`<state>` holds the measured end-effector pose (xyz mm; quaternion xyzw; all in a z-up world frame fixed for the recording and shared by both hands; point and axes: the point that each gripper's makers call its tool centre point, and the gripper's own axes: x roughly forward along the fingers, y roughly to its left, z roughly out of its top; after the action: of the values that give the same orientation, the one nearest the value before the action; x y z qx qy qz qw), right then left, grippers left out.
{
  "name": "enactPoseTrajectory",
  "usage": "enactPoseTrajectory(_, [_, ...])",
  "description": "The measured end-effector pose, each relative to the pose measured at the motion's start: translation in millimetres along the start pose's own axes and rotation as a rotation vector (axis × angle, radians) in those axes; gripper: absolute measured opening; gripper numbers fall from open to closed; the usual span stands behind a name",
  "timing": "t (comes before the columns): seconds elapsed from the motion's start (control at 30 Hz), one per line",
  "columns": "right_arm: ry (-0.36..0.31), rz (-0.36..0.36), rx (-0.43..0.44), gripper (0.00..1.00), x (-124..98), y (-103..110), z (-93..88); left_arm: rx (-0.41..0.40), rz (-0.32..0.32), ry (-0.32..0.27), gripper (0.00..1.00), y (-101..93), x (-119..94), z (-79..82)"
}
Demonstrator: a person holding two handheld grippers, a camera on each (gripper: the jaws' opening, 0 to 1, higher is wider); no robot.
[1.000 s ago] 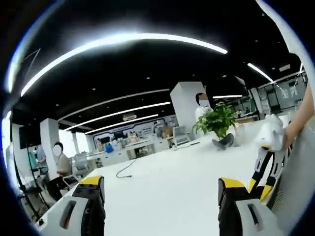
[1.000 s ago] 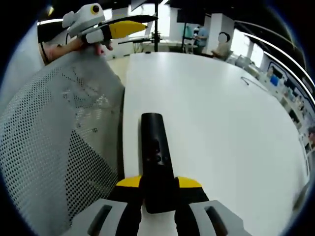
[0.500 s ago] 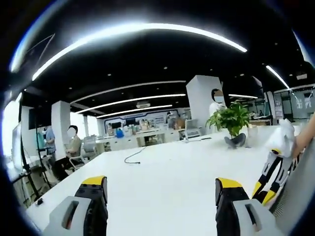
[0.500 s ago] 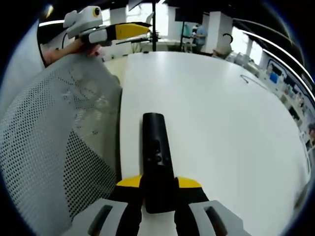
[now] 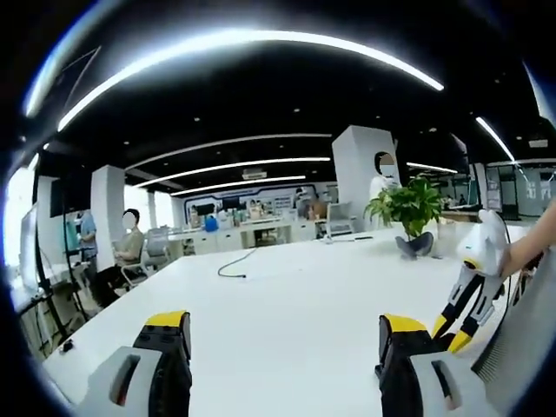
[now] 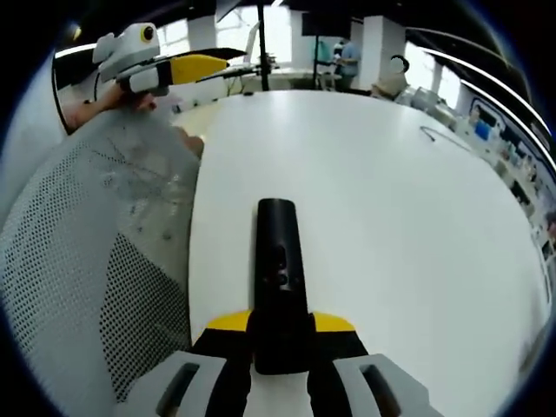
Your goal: Press the specified remote control buttons in sequence, fully releasing each button before pressing the next.
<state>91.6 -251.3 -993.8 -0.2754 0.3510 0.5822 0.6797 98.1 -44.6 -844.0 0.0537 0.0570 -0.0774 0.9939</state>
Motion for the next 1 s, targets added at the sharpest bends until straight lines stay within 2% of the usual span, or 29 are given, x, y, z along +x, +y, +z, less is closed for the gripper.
enactPoseTrajectory(0.77, [0.013, 0.008, -0.045, 0.21, 4, -48, 5.7, 0.011, 0.004, 0.017, 0.92, 1.9, 1, -3.4])
enactPoseTrajectory(1.0, [0.043, 0.002, -0.086, 0.21, 5, -65, 6.3, 0.010, -0.002, 0.020, 0.91, 1.6, 2, -4.2])
